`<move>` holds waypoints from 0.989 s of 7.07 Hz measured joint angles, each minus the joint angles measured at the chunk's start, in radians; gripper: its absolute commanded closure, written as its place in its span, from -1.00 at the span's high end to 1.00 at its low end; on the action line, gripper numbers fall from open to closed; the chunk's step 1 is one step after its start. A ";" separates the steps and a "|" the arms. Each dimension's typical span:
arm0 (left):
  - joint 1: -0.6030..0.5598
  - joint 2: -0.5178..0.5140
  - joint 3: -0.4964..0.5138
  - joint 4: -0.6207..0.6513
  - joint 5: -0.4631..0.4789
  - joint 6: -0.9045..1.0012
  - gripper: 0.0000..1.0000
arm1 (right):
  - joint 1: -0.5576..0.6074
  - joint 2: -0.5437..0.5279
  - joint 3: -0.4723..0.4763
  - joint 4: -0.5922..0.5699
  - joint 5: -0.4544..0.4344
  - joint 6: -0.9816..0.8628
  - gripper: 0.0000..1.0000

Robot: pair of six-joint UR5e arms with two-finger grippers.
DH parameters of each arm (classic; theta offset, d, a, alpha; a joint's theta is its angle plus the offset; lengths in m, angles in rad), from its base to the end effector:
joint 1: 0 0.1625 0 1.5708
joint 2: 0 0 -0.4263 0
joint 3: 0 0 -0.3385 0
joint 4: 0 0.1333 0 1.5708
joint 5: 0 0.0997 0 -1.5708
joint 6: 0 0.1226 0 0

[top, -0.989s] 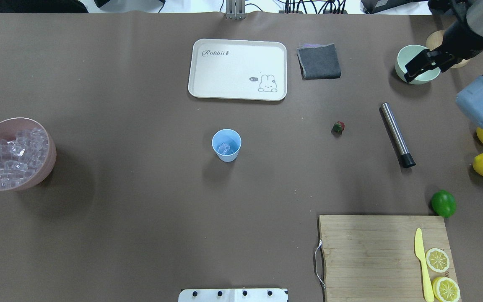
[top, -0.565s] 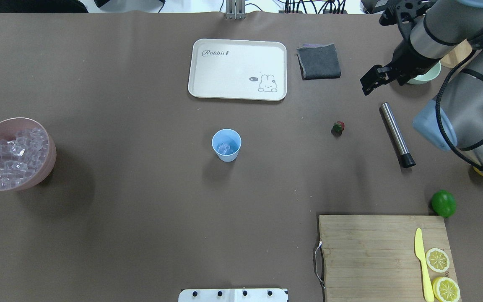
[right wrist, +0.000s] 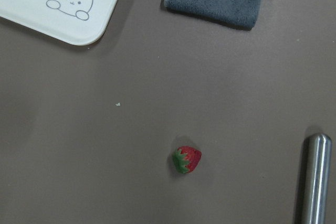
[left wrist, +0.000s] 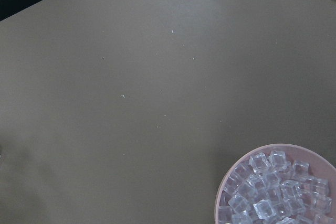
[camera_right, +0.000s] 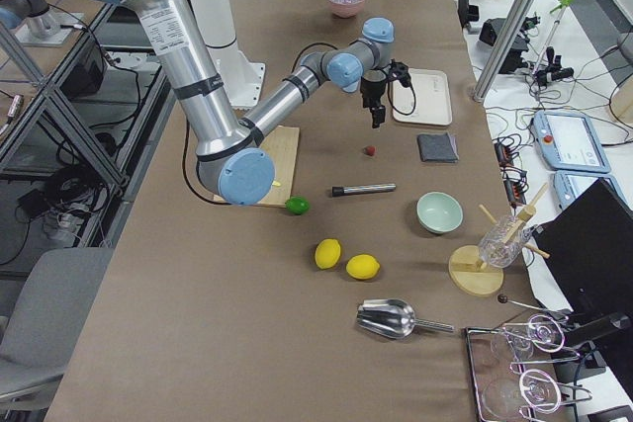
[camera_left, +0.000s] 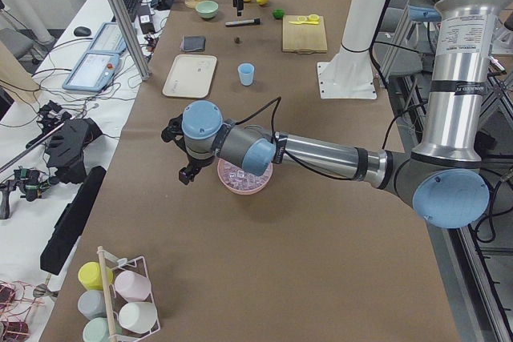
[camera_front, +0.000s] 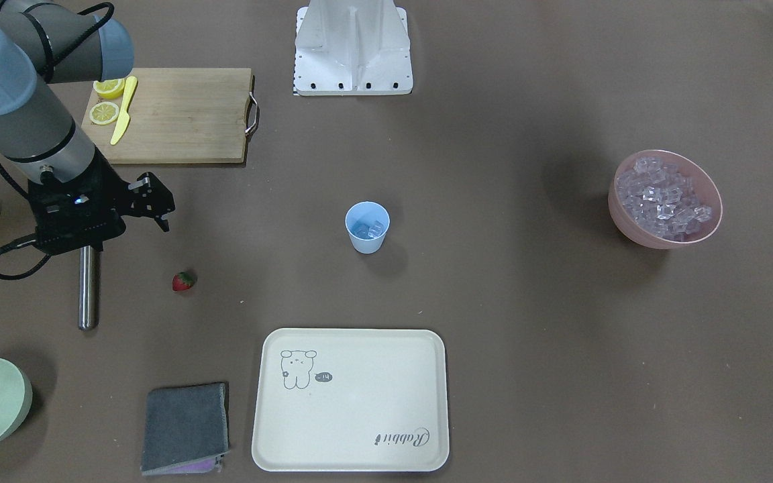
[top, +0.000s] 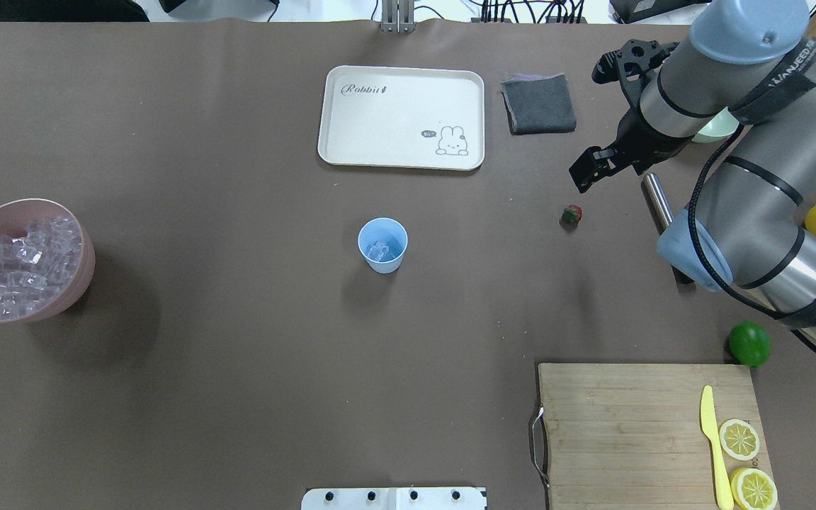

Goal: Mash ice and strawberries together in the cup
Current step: 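Move the right gripper above the red strawberry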

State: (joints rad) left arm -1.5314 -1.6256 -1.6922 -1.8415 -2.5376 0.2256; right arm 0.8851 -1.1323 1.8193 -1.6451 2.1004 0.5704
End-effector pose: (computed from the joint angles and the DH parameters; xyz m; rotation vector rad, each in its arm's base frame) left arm -0.0136 -0.4775 0.5485 0.5017 0.9147 0.4566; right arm -0.3153 -0.4981 0.3630 0.1831 -0.7680 -0.2715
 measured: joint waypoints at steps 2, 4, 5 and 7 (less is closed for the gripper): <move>-0.003 0.004 0.002 0.000 0.000 0.000 0.94 | -0.037 -0.004 -0.022 0.000 -0.048 0.042 1.00; -0.004 0.000 -0.001 0.001 -0.003 0.001 0.94 | -0.066 0.004 -0.077 0.001 -0.076 0.063 1.00; -0.006 -0.003 -0.003 0.001 -0.006 0.001 0.94 | -0.073 0.015 -0.114 0.004 -0.081 0.065 1.00; -0.009 0.000 -0.025 0.002 -0.009 -0.001 0.94 | -0.074 0.048 -0.205 0.051 -0.109 0.076 1.00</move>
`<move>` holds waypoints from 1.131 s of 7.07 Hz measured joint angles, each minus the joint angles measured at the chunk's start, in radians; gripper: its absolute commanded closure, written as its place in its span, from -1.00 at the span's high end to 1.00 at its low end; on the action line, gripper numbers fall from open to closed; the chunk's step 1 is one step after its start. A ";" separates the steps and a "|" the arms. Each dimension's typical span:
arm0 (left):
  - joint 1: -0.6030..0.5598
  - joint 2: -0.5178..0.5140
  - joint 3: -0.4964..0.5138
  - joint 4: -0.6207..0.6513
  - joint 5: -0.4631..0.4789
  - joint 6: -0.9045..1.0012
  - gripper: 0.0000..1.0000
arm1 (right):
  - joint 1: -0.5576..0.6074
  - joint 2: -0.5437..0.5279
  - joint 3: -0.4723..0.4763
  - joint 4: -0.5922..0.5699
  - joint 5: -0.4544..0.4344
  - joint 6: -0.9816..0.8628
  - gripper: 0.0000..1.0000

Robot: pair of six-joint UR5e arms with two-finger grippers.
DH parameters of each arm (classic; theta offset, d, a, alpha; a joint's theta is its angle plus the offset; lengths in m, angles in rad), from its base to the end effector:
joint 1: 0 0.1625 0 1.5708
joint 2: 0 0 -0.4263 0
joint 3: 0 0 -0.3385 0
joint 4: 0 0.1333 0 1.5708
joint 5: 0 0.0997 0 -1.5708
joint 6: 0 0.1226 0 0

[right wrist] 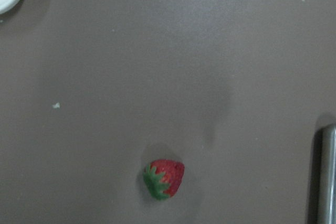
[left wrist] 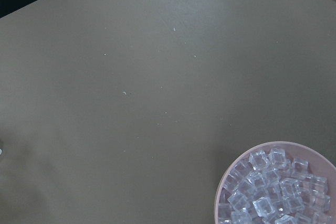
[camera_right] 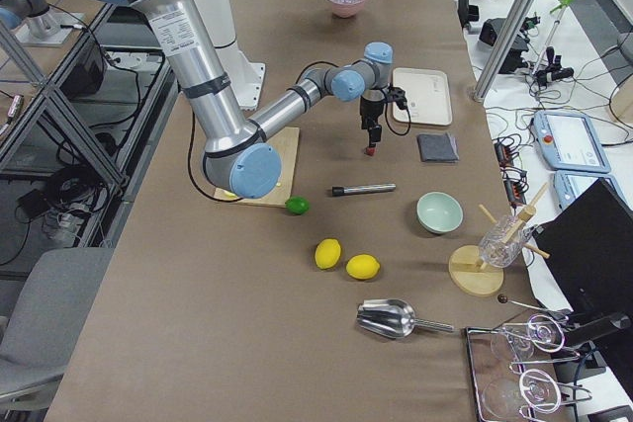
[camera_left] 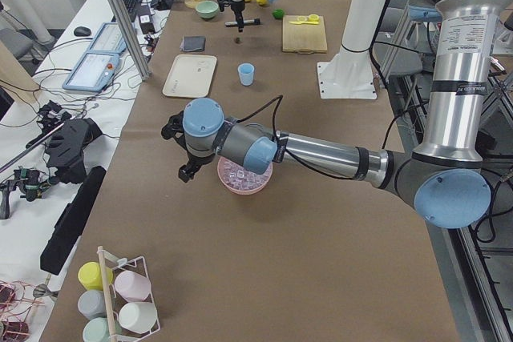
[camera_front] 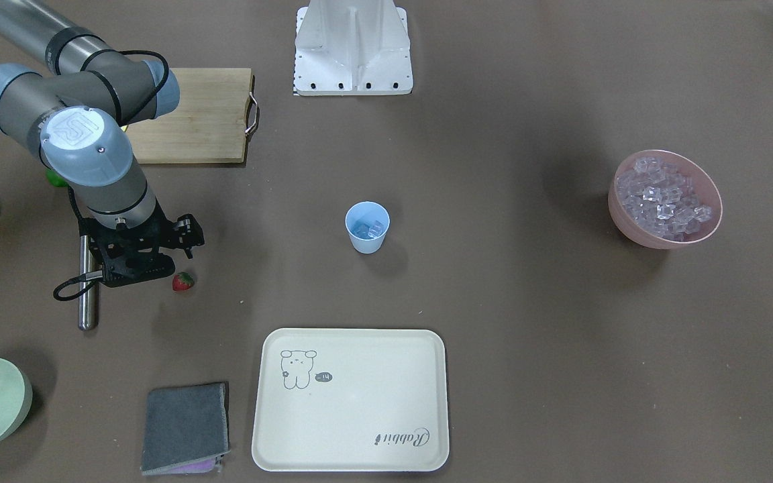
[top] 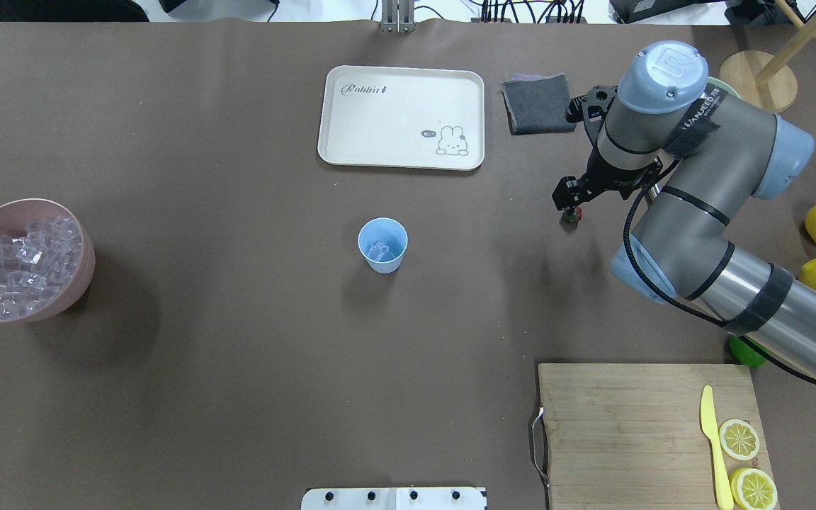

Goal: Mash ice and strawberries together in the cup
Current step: 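Move the right gripper above the red strawberry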

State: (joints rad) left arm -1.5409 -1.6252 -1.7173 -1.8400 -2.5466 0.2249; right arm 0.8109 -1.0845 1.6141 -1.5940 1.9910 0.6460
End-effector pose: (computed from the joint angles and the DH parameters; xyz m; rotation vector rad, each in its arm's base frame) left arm -0.0176 -0.4756 0.5367 0.5270 0.9174 0.4600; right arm -0.3756 -0.5161 0.4179 0.1150 -0.6371 -0.2163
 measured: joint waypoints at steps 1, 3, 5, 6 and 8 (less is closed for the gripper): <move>0.000 0.000 -0.007 0.000 0.000 0.000 0.94 | 0.001 0.007 -0.051 0.061 -0.012 0.030 1.00; 0.002 -0.007 -0.009 0.001 0.002 -0.002 0.94 | -0.002 0.018 -0.124 0.170 -0.018 0.097 1.00; 0.004 -0.019 -0.011 0.001 0.002 -0.002 0.94 | -0.016 0.021 -0.142 0.199 -0.018 0.137 0.95; 0.004 -0.023 -0.013 0.001 0.002 -0.002 0.94 | -0.023 0.018 -0.143 0.202 -0.016 0.147 0.77; 0.002 -0.025 -0.020 0.001 0.002 -0.002 0.94 | -0.030 0.010 -0.143 0.203 -0.012 0.155 0.49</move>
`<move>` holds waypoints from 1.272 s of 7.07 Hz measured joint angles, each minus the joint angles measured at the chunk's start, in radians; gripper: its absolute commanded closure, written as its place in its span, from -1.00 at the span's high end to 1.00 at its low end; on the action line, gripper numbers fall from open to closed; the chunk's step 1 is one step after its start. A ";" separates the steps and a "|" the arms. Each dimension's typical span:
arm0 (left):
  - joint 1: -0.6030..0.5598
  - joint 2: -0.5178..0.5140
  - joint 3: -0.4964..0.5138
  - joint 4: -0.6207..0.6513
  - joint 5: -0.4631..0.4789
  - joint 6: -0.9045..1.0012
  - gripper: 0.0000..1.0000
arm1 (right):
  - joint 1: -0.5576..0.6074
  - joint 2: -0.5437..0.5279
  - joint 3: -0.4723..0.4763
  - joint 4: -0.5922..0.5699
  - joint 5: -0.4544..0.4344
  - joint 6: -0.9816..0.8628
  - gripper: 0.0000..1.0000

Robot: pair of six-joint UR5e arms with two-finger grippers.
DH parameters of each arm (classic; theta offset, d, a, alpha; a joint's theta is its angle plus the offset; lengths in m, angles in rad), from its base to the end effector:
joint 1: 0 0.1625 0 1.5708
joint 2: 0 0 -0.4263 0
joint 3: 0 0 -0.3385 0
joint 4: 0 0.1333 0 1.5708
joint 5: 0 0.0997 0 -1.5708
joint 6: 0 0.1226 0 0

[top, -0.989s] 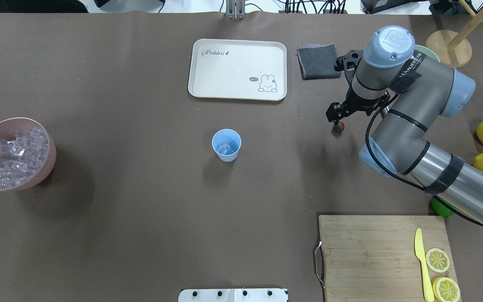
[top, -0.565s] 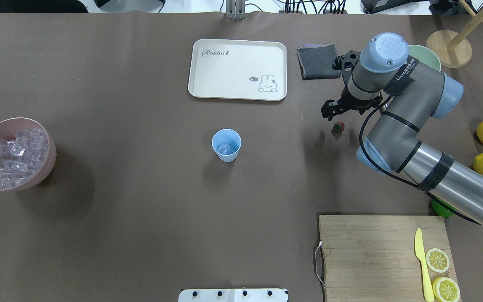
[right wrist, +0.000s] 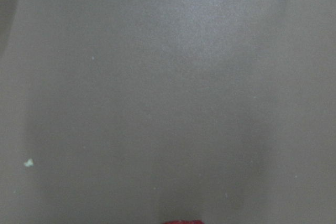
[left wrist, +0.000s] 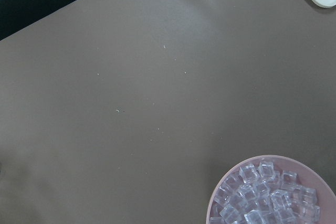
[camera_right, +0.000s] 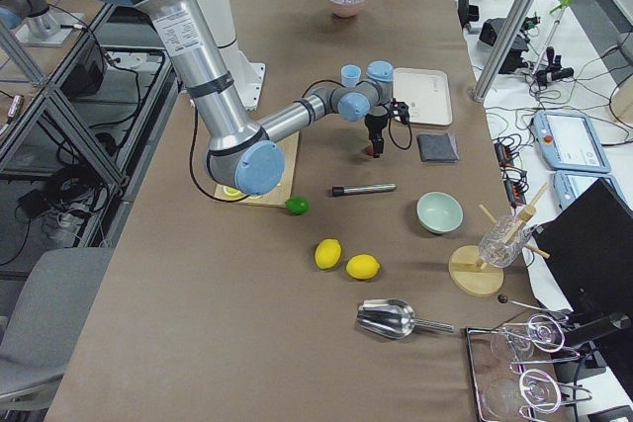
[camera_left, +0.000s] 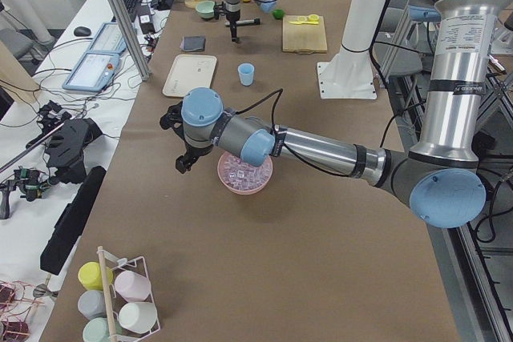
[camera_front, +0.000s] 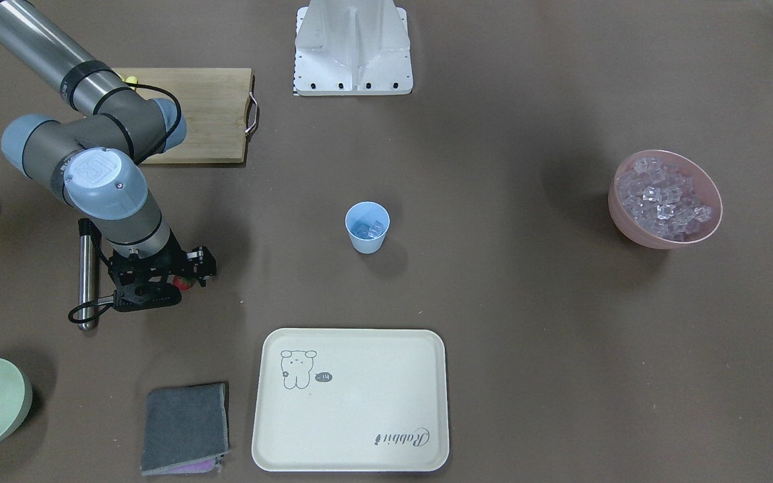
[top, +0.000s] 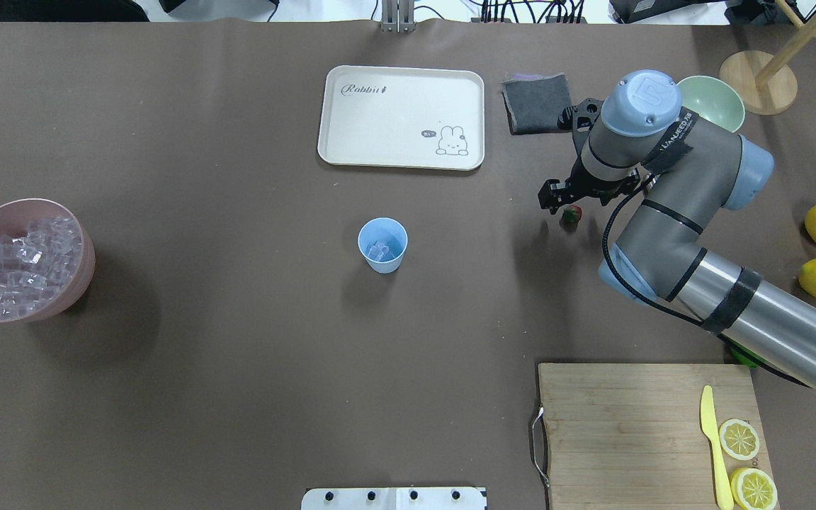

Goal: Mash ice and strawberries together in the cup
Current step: 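Move the right gripper above the red strawberry, then lower the right gripper and grasp the red strawberry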

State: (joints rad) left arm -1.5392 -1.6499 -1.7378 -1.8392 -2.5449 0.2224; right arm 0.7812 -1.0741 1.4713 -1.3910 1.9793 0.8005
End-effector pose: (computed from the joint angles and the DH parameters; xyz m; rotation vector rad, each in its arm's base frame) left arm -0.0166 -0.4834 0.5159 0.5658 0.9096 0.4798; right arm -0.4092 -0.5250 0.4463 0.1149 -0.6841 -0.1074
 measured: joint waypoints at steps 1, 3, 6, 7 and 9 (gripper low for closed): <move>-0.001 0.000 -0.003 0.000 0.000 0.000 0.94 | -0.003 -0.001 0.001 0.000 0.001 0.002 0.41; -0.002 0.003 -0.012 0.000 -0.001 0.001 0.94 | -0.005 -0.001 0.002 0.000 0.002 0.002 0.41; -0.002 0.009 -0.016 -0.002 -0.002 0.002 0.94 | -0.007 0.001 -0.001 0.000 0.002 0.002 0.00; -0.002 0.009 -0.015 -0.003 -0.001 0.002 0.94 | -0.009 0.001 -0.001 0.000 0.002 0.002 -0.21; -0.002 0.005 -0.014 -0.003 0.001 0.002 0.94 | -0.013 -0.001 -0.002 0.000 0.001 0.002 -1.00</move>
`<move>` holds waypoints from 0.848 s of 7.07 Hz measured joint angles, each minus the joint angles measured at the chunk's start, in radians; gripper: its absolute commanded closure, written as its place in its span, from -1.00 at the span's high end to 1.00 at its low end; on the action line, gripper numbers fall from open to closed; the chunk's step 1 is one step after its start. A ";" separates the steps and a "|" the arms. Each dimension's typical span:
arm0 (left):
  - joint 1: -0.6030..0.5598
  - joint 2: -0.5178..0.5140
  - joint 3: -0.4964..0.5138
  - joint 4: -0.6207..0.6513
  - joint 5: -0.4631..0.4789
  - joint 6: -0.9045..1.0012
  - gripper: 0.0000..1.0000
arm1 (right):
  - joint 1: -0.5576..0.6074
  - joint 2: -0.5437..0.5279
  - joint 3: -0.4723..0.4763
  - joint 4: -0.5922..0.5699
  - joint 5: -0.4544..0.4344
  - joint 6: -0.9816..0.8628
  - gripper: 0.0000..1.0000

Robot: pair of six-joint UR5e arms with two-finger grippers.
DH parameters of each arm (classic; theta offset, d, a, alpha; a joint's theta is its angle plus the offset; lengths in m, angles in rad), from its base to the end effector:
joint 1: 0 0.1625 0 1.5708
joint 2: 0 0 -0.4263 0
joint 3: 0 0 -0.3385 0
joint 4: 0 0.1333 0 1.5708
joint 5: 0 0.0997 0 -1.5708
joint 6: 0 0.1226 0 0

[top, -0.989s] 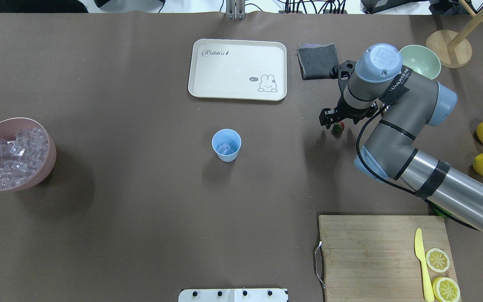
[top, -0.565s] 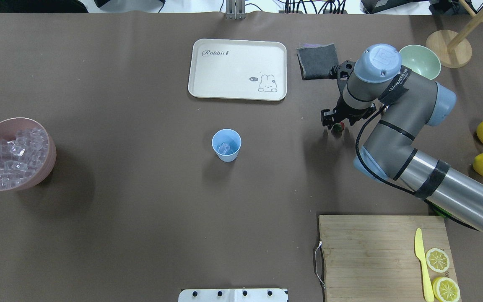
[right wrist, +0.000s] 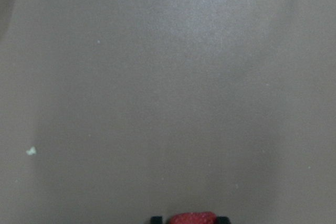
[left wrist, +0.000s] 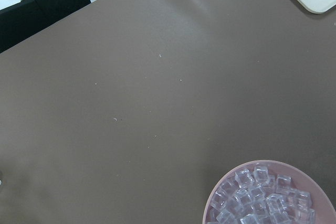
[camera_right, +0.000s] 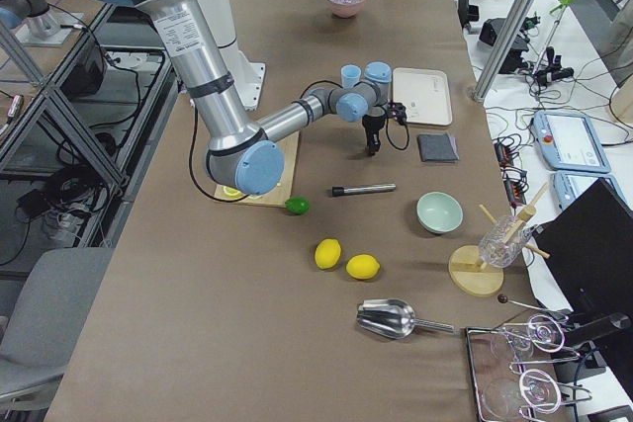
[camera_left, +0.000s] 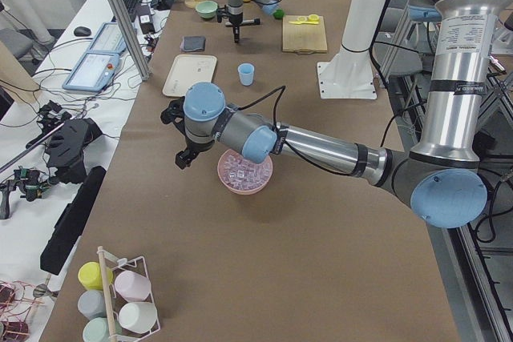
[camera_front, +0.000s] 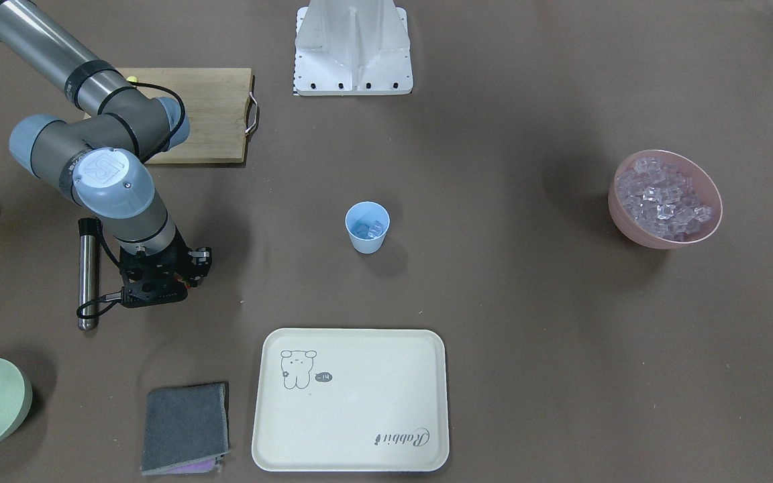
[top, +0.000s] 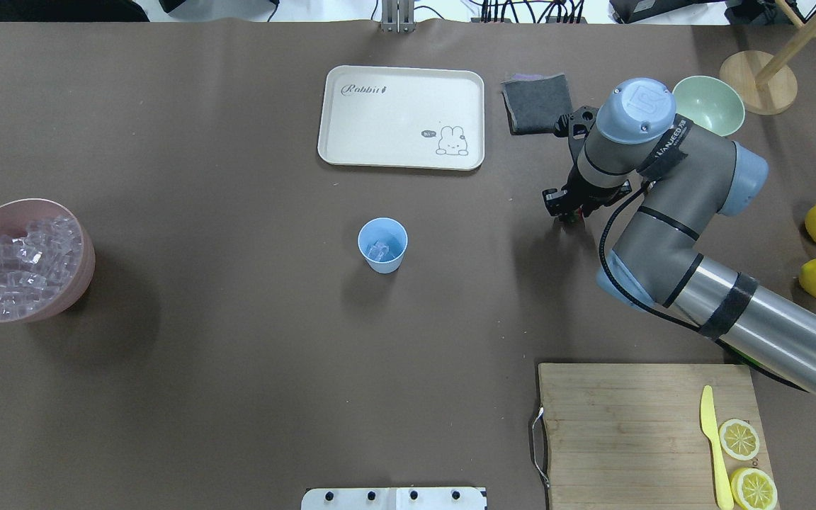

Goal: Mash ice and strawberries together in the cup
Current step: 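Lower the right gripper and grasp the red strawberry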

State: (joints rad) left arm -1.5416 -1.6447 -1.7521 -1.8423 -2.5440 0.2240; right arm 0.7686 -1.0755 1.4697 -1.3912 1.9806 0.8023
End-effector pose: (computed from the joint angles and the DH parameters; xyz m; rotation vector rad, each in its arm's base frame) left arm -0.0179 -0.4806 0.5117 0.5788 0.9055 0.4846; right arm -0.4157 -0.5194 0.4479 0.1067 -0.6836 -0.1175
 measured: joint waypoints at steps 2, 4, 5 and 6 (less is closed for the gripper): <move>0.001 -0.002 0.001 0.000 0.002 0.000 0.94 | 0.004 0.003 0.006 0.000 0.001 0.000 -1.00; 0.001 -0.001 0.001 0.000 0.000 0.000 0.94 | 0.044 0.010 0.054 -0.005 0.021 0.000 -1.00; 0.001 0.002 -0.001 0.000 -0.002 0.000 0.94 | 0.072 0.012 0.090 -0.004 0.041 -0.001 -1.00; 0.001 0.006 -0.003 0.000 -0.002 0.000 0.94 | 0.093 0.020 0.130 -0.002 0.052 -0.001 -1.00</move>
State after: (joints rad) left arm -1.5406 -1.6388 -1.7555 -1.8420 -2.5465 0.2240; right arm 0.8616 -1.0558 1.5999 -1.3935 2.0322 0.8013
